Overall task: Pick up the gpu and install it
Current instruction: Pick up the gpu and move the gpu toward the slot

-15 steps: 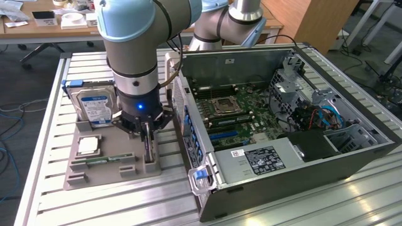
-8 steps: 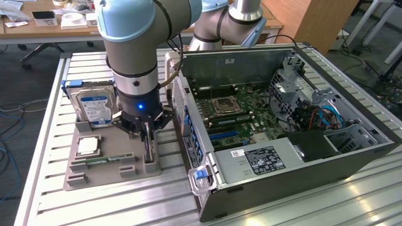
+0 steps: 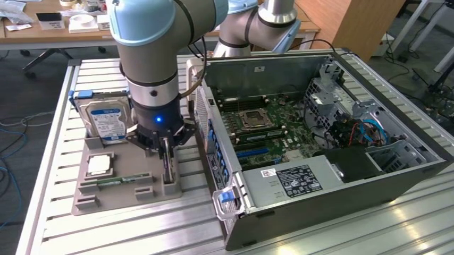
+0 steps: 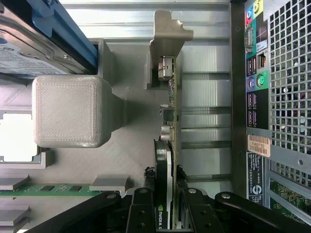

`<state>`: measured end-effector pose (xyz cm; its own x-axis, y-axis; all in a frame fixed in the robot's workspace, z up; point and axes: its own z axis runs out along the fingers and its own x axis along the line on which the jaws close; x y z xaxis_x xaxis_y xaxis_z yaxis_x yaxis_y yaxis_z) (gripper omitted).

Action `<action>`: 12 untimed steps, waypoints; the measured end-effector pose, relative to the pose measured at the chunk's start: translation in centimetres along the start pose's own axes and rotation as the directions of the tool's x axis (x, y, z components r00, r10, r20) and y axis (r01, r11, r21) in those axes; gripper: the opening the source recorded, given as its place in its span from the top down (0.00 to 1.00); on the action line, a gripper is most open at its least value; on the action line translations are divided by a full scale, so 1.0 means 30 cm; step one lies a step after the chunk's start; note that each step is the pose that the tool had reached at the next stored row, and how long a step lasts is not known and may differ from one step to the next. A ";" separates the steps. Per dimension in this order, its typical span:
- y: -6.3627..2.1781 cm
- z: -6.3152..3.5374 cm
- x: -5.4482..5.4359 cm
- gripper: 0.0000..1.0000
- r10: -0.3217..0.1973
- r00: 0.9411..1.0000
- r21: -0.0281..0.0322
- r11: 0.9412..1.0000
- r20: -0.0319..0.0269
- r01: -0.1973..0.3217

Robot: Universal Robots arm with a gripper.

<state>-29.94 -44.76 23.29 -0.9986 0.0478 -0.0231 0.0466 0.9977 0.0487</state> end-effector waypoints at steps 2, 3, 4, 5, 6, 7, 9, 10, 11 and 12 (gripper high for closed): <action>0.000 -0.008 0.000 0.73 0.000 1.000 0.000 1.000 0.000 0.000; 0.001 -0.012 0.000 0.73 0.000 1.000 0.000 1.000 0.000 0.000; 0.001 -0.017 0.000 0.73 0.000 1.000 0.000 1.000 0.000 0.000; 0.001 -0.023 -0.001 0.73 0.000 1.000 0.000 1.000 0.000 0.000; 0.001 -0.029 -0.001 0.73 0.000 1.000 0.000 1.000 0.000 0.000; 0.002 -0.035 -0.001 0.73 0.000 1.000 0.000 1.000 0.000 0.000; 0.002 -0.049 -0.001 0.73 0.000 1.000 0.000 1.000 0.000 0.000; 0.003 -0.055 -0.001 0.73 0.000 1.000 0.000 1.000 0.000 0.000; 0.003 -0.061 -0.001 0.73 0.000 1.000 0.000 1.000 0.000 0.000; 0.003 -0.068 -0.002 0.73 0.000 1.000 0.000 1.000 0.000 0.000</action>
<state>-29.94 -44.76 25.32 -0.9986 0.0479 -0.0231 0.0467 0.9977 0.0487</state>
